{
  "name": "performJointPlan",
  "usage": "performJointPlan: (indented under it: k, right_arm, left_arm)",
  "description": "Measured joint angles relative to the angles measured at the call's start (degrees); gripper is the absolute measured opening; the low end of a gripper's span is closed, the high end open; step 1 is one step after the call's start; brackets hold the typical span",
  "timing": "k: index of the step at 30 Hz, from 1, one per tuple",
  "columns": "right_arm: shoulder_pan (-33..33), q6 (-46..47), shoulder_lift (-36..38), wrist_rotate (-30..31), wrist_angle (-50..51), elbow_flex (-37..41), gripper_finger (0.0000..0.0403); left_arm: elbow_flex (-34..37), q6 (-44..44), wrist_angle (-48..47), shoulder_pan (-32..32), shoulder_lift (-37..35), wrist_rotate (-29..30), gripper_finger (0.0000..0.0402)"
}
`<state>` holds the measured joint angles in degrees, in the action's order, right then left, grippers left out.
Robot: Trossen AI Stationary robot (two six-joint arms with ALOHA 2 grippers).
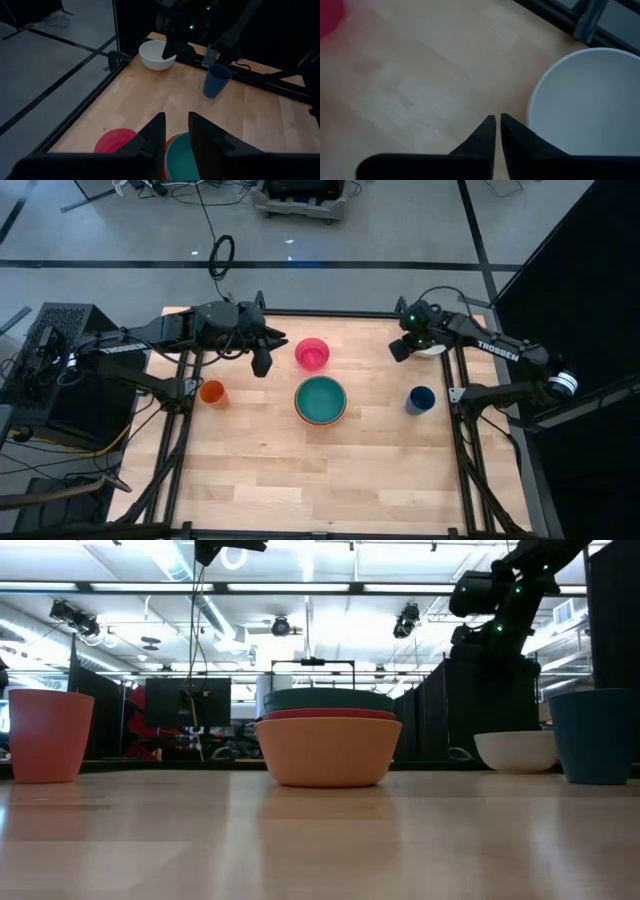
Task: Nest bowls inside each other
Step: Stack the white bowl on top of the green bowl
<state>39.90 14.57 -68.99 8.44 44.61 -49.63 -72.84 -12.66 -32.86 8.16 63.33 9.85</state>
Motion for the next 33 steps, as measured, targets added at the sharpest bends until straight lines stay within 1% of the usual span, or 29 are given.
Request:
performJointPlan:
  k: [15, 19, 24, 26, 28, 33]
  right_arm:
    - [3.7, -1.4, -6.5, 0.5, 3.7, 0.2, 0.0235]
    - [4.2, -1.4, -10.5, 0.4, 3.9, 1.0, 0.0234]
    - [4.2, -1.4, -14.5, 0.4, 3.6, 1.8, 0.0209]
    - [4.2, -1.5, -15.7, 0.4, 3.3, 2.0, 0.0192]
    - [4.2, -1.9, -16.3, 0.4, 3.4, 2.1, 0.0164]
    - [3.9, -2.7, -14.8, -0.2, 4.0, 0.5, 0.0113]
  left_arm:
    - [0.0, -1.1, 0.0, 0.0, 0.0, 0.0, 0.0072]
    - [0.0, -1.4, -0.1, 0.0, 0.0, 0.0, 0.0070]
    - [0.0, -1.5, -0.1, 0.0, 0.0, 0.0, 0.0072]
    - [0.0, -1.5, -0.2, 0.0, 0.0, 0.0, 0.0071]
    - [0.0, -1.5, -0.2, 0.0, 0.0, 0.0, 0.0070]
    - [0.0, -1.5, -0.2, 0.0, 0.0, 0.0, 0.0070]
